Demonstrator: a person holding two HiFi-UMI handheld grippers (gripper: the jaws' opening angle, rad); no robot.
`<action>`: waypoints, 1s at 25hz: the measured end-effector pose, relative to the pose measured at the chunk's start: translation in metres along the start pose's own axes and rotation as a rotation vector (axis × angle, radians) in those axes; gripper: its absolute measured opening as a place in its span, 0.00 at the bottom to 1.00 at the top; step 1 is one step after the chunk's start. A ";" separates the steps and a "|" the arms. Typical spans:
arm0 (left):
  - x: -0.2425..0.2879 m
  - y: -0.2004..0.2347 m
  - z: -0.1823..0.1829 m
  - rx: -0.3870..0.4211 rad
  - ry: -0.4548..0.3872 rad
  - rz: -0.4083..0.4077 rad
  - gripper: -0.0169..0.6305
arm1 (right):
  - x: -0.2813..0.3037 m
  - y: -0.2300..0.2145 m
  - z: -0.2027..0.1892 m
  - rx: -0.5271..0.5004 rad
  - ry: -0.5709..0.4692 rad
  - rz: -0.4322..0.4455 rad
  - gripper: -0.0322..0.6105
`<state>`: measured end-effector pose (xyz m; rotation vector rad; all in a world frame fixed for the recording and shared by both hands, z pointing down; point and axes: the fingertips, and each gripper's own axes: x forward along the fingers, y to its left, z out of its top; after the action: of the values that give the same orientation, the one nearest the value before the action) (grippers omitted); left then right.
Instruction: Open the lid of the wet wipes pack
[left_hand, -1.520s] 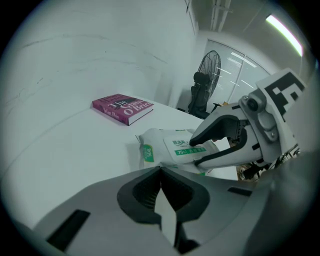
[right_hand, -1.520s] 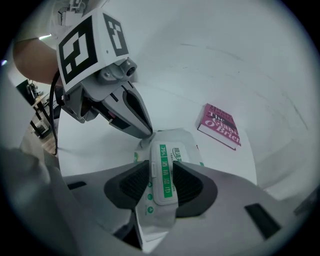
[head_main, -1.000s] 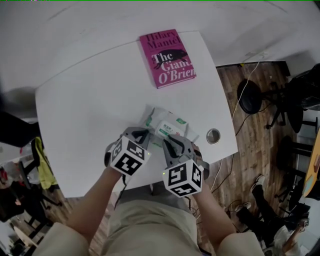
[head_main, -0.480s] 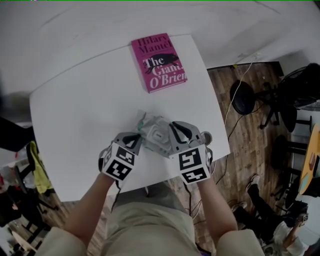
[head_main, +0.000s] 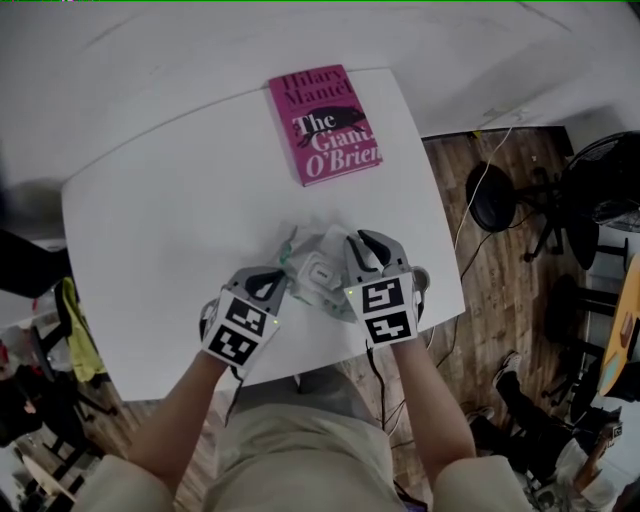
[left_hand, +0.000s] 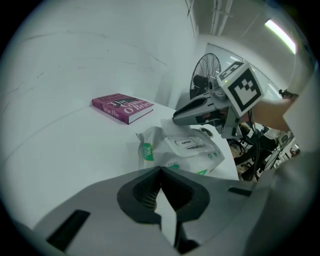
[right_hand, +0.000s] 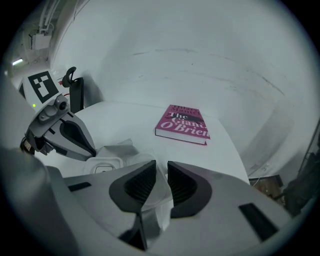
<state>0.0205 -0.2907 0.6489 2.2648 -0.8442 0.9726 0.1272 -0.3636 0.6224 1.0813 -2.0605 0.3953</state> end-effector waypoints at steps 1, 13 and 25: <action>0.000 0.000 0.000 -0.010 -0.008 -0.002 0.06 | 0.003 -0.001 -0.002 0.010 0.008 0.003 0.17; -0.022 0.000 0.006 -0.103 -0.079 0.007 0.06 | -0.020 -0.009 -0.006 0.154 -0.023 0.044 0.14; -0.105 -0.007 0.059 -0.047 -0.210 0.076 0.06 | -0.140 0.012 0.070 0.198 -0.257 0.081 0.09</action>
<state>-0.0060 -0.2901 0.5308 2.3378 -1.0377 0.7472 0.1331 -0.3167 0.4725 1.2215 -2.3353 0.5341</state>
